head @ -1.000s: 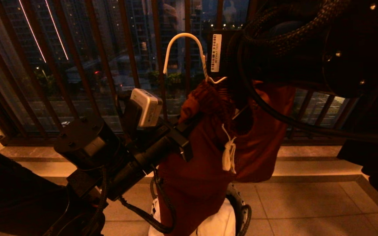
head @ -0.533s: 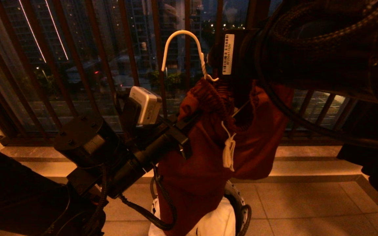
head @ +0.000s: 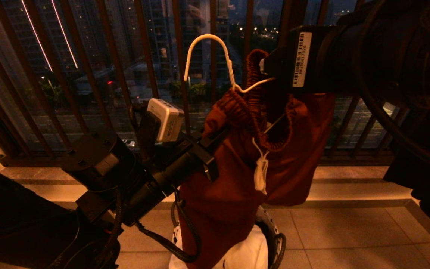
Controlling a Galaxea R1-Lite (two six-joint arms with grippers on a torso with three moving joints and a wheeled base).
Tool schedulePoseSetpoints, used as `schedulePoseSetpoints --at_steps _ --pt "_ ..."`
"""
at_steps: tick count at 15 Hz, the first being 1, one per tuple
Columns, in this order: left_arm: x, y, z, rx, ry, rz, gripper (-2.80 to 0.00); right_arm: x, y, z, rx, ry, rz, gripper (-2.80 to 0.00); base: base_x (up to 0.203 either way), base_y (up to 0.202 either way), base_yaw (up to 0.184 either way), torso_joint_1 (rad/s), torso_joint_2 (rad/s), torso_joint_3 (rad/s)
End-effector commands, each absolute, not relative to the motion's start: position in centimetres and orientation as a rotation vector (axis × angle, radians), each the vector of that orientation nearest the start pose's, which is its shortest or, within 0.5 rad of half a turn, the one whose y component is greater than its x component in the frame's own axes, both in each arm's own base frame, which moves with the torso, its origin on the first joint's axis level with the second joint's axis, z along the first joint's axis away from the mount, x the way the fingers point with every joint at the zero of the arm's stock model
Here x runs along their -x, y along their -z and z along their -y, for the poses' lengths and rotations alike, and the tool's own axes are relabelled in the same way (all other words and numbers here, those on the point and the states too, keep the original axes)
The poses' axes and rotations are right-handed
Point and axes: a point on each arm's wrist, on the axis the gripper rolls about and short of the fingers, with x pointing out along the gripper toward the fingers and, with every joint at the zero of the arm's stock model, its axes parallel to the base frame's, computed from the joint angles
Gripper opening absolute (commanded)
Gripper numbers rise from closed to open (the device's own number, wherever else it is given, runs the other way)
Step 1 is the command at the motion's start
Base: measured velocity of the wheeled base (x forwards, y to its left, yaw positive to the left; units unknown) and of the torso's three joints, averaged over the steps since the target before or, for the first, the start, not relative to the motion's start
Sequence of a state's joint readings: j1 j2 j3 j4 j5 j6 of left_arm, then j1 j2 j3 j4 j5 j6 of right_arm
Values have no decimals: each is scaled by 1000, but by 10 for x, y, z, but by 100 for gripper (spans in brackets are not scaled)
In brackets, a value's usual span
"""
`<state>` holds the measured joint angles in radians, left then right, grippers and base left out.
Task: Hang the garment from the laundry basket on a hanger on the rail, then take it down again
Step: Hang the clothes on the clothes rack, then hang the clothes rack on the clothesline
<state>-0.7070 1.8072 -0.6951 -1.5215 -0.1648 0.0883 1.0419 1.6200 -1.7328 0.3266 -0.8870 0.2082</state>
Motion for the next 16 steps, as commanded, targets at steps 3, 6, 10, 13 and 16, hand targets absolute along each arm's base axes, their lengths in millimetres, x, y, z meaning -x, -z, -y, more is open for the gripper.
schedulePoseSetpoints --at_steps 3,6,10,13,16 --pt "-231 -212 203 35 839 458 -280 -141 -376 -208 -21 -136 -134 -280 0 0 0 0 0 0" --pt "-231 -212 202 35 839 461 -280 -136 -379 -197 12 -131 -139 -280 0 0 0 0 0 0" --pt "-227 -218 199 39 837 480 -280 -135 -386 -182 44 -105 -124 -280 0 0 0 0 0 0" --pt "-221 -224 195 48 840 498 -280 -137 -386 -162 121 -61 -145 -280 0 0 0 0 0 0" --pt "-220 -222 195 49 847 488 -280 -146 -389 -139 200 -22 -155 -280 0 0 0 0 0 0"
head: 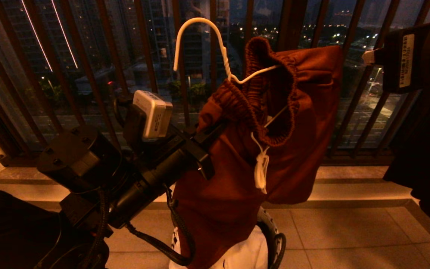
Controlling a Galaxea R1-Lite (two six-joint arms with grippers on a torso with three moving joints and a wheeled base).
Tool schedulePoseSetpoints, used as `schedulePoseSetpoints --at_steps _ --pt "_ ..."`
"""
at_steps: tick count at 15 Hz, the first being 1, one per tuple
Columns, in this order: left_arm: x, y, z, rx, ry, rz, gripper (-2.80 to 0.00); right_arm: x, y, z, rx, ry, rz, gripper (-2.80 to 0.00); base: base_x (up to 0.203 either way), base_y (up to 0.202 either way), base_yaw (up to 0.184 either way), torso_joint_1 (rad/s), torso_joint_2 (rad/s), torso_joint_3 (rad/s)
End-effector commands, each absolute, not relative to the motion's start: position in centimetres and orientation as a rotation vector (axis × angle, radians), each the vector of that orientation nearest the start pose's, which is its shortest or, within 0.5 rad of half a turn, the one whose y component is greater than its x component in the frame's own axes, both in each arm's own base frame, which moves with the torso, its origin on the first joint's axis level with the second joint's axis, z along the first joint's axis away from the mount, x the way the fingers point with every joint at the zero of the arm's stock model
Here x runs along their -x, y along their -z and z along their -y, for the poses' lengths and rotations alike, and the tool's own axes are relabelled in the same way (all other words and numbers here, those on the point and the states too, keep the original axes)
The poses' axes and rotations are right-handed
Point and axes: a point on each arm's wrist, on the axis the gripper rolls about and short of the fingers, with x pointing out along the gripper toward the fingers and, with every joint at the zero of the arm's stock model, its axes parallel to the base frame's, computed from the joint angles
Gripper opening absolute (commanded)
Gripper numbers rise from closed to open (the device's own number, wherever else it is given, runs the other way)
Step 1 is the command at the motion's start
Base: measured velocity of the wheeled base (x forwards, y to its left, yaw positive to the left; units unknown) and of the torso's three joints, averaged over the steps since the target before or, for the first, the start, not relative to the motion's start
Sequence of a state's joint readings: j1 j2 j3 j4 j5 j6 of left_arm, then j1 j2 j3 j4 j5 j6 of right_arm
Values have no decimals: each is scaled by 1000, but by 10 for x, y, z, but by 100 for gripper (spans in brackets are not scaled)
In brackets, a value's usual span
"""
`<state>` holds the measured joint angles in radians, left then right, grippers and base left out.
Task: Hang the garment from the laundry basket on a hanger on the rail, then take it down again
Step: Hang the clothes rack on the clothesline
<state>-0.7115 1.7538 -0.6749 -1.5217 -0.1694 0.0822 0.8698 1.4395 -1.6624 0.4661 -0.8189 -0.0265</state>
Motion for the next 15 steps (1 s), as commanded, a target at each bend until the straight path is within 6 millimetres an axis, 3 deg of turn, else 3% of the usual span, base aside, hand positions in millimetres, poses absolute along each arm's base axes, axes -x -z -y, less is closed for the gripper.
schedulePoseSetpoints --at_steps 1,5,10,12,15 --pt "-220 -222 195 59 850 484 -280 -150 -389 -132 236 -15 -165 -280 0 0 0 0 0 0" --pt "-213 -226 192 119 896 466 -280 -152 -386 -105 364 -89 -236 -280 0 0 0 0 0 0" --pt "-206 -216 188 146 1015 397 -280 -126 -387 -83 499 -256 -241 -280 0 0 0 0 0 0" --pt "-203 -212 187 161 1060 367 -280 -117 -387 -78 561 -351 -278 -280 0 0 0 0 0 0" --pt "-200 -207 185 164 1096 340 -280 -126 -388 -82 631 -424 -312 -280 0 0 0 0 0 0"
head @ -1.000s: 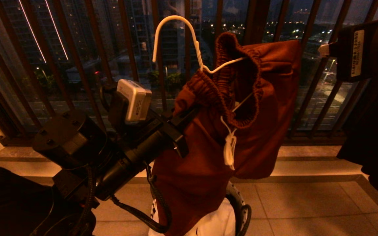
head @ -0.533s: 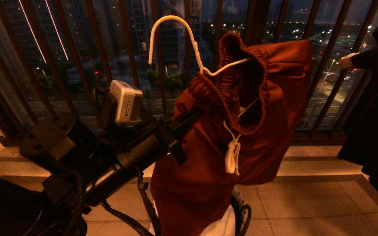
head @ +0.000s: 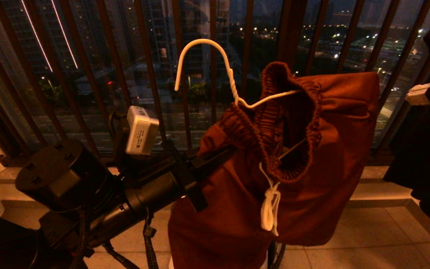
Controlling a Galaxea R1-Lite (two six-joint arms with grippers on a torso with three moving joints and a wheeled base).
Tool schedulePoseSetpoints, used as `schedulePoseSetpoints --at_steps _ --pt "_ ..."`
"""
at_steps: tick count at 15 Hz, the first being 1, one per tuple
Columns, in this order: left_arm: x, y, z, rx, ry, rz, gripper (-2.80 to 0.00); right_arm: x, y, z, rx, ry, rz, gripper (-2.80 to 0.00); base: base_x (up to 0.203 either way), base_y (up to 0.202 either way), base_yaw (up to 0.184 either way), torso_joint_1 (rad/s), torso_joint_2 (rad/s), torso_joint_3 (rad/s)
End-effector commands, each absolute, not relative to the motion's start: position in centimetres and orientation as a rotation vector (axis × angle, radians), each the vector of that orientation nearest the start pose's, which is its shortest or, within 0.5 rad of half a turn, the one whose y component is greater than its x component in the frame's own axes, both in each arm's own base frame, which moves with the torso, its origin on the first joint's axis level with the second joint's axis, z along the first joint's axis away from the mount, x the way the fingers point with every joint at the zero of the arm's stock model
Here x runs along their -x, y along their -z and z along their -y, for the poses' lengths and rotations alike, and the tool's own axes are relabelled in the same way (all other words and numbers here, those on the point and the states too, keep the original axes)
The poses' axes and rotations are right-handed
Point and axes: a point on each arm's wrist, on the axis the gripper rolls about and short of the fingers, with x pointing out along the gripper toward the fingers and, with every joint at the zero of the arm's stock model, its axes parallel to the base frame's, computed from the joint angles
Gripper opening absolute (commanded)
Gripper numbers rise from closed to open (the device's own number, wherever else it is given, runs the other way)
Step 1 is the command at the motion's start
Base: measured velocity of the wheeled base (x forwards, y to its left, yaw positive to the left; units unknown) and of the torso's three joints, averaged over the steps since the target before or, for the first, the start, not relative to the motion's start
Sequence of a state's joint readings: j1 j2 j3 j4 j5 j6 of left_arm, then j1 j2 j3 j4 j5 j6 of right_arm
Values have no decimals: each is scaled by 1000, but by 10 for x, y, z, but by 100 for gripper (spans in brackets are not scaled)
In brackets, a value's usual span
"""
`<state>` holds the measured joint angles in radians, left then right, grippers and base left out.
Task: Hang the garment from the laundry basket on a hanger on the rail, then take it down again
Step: Hang the clothes rack on the clothesline
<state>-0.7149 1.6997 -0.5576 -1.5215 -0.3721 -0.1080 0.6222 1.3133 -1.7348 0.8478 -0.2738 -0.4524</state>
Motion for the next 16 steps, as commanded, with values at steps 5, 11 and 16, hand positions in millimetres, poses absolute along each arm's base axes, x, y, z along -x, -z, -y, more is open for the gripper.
schedulePoseSetpoints --at_steps 5,11,16 --pt "-199 -202 184 187 1135 296 -280 -141 -401 -85 789 -479 -349 -280 0 0 0 0 0 0" --pt "-195 -198 183 199 1161 267 -280 -152 -394 -92 1002 -542 -341 -280 0 0 0 0 0 0" --pt "-191 -195 190 206 1191 245 -280 -149 -396 -92 1021 -556 -314 0 0 0 0 0 0 0"
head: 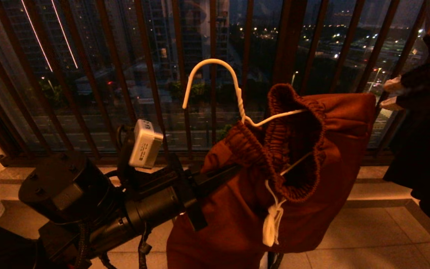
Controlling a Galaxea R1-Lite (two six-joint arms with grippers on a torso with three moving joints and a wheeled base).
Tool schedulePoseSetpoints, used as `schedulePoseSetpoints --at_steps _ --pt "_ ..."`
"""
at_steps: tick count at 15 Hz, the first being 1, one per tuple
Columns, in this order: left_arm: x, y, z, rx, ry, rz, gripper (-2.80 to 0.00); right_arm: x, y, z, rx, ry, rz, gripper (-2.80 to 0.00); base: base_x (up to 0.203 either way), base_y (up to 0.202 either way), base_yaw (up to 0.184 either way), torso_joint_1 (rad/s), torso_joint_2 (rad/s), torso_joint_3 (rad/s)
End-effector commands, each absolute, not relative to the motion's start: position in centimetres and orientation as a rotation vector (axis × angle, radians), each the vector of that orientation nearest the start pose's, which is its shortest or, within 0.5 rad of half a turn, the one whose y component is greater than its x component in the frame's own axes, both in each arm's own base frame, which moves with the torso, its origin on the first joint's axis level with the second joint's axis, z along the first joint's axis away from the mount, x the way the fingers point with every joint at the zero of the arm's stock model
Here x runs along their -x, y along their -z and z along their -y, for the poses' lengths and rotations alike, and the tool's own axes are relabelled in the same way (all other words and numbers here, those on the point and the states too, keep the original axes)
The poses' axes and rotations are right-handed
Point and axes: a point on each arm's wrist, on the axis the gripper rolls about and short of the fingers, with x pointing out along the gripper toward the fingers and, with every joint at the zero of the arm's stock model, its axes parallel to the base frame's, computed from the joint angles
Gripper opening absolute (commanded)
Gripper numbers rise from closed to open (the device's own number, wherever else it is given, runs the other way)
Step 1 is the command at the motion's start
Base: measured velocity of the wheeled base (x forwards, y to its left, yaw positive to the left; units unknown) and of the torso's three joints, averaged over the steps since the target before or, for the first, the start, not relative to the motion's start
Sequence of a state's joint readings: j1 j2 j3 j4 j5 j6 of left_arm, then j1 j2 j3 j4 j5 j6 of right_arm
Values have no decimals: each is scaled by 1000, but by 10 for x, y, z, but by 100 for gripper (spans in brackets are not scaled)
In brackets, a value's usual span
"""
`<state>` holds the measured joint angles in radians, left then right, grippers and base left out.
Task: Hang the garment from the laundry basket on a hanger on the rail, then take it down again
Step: Hang the clothes rack on the clothesline
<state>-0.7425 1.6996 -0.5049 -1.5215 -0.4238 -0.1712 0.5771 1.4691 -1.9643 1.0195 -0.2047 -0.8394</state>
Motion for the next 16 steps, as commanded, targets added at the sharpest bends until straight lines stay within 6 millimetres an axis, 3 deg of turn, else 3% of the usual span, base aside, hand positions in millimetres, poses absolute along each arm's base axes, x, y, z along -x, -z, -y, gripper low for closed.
schedulePoseSetpoints --at_steps 1,16 --pt "-189 -194 190 207 1196 243 -280 -149 -396 -94 1020 -571 -310 0 0 0 0 0 0 0" --pt "-176 -195 192 211 1238 241 -280 -166 -378 -116 1023 -890 -299 0 0 0 0 0 0 0"
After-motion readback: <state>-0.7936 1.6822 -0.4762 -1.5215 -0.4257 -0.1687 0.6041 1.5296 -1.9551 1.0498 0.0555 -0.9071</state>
